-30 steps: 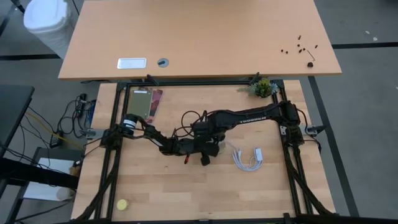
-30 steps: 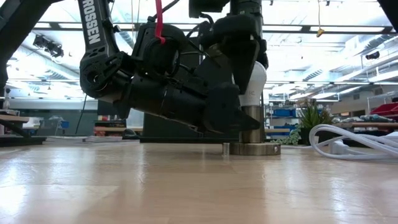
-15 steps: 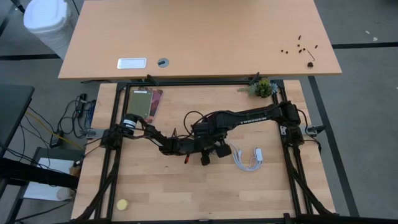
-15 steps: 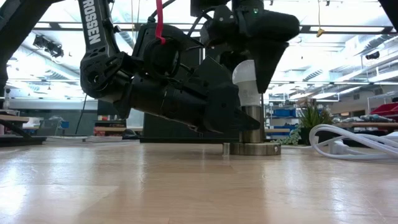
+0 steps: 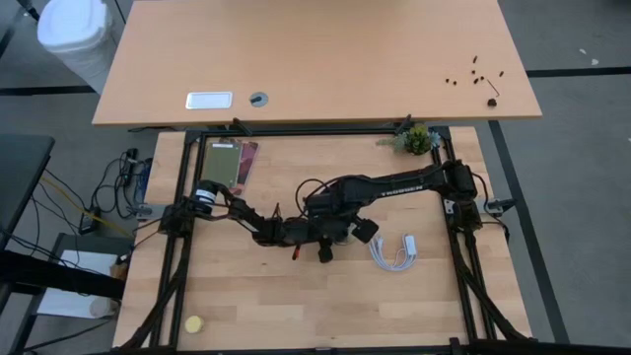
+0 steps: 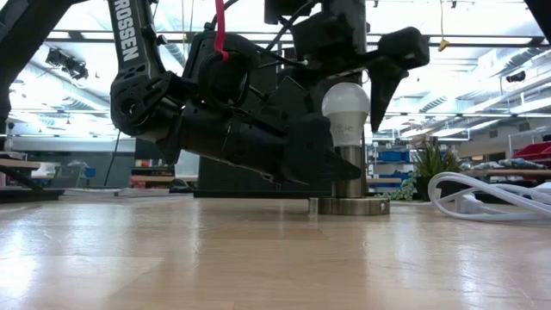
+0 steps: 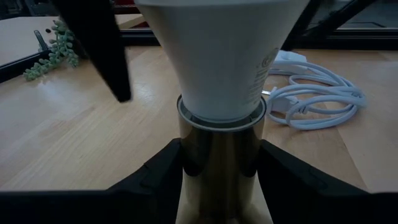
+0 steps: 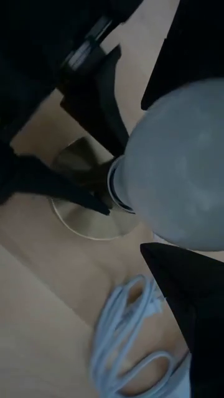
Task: Screw lightbulb
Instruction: Insert the white lightbulb into the desk lamp
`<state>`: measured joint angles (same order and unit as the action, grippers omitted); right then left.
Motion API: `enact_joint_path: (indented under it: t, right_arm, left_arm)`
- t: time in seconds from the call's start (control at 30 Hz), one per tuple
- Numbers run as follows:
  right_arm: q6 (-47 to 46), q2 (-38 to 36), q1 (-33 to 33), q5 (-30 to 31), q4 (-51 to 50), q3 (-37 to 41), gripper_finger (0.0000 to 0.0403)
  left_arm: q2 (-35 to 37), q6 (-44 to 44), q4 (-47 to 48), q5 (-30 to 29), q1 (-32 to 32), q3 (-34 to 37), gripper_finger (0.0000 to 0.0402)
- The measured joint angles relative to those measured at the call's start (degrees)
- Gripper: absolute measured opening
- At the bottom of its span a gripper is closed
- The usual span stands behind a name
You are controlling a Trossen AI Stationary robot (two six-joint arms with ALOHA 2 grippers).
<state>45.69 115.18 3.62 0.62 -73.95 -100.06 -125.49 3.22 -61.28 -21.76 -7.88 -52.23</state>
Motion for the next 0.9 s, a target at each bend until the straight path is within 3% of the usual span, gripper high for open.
enact_joint_path:
  t: [0.63,0.9]
  right_arm:
    - [4.67,0.00,-0.11,-0.04,3.82,1.93,0.0368]
    - [3.74,0.00,-0.09,-0.07,3.71,1.95,0.0300]
  left_arm:
    - [0.00,0.00,-0.02,0.02,0.00,0.00,0.0187]
    - [0.00,0.00,-0.03,0.02,0.00,0.00,0.0187]
